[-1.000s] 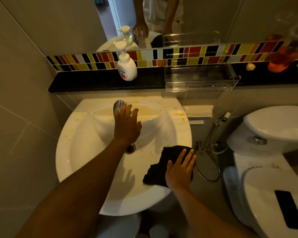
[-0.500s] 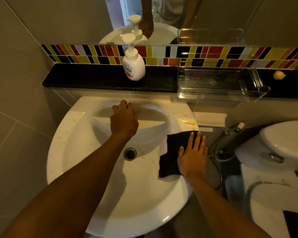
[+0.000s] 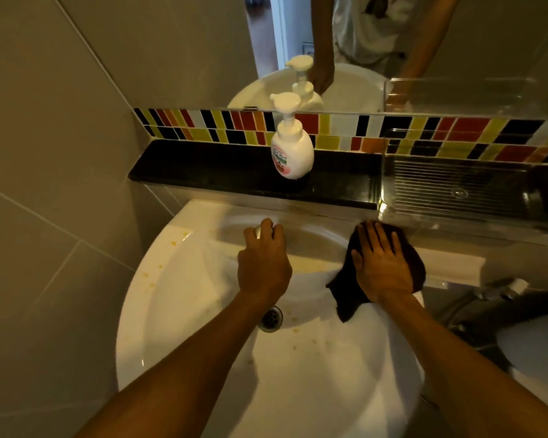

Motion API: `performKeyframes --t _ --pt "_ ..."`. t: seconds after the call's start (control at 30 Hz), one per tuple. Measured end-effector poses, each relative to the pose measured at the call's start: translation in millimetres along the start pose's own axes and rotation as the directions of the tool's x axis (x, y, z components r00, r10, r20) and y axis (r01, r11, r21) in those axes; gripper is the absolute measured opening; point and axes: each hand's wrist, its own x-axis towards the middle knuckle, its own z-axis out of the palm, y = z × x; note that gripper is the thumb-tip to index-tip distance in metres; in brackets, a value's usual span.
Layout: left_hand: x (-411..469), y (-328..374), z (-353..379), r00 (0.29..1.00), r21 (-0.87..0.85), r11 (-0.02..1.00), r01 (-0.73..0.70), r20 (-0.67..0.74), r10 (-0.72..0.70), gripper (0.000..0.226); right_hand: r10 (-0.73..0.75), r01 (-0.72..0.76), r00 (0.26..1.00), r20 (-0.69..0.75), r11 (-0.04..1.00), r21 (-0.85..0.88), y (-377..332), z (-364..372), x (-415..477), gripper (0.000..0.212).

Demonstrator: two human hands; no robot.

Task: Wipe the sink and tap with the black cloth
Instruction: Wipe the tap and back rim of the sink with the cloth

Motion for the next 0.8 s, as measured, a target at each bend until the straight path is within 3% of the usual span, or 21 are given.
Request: performKeyframes --t 0.17,0.33,0.6,0.8 --pt "0.5 1.7 0.0 1.000 0.020 1.000 0.012 -0.011 -0.011 0.047 -0.219 0.217 0.976 -0.018 0.974 -0.073 0.9 7.0 13.0 0.069" --pt "0.2 2.5 0.7 1.000 0.042 0.999 0.005 -0.010 -0.005 0.047 -0.263 0.263 0.965 0.000 0.965 -0.012 8.7 6.6 17.3 0.073" --pt "-2.7 5.7 -3.2 1.000 0.044 0.999 0.003 -0.028 -0.002 0.041 0.010 0.000 0.995 -0.099 0.995 0.097 25.8 21.1 -63.6 0.062" --pt "-5.8 6.3 -6.0 1.000 0.054 0.998 -0.008 -0.023 0.009 0.045 0.175 -0.137 0.979 -0.101 0.942 0.307 17.8 26.9 -135.3 0.062"
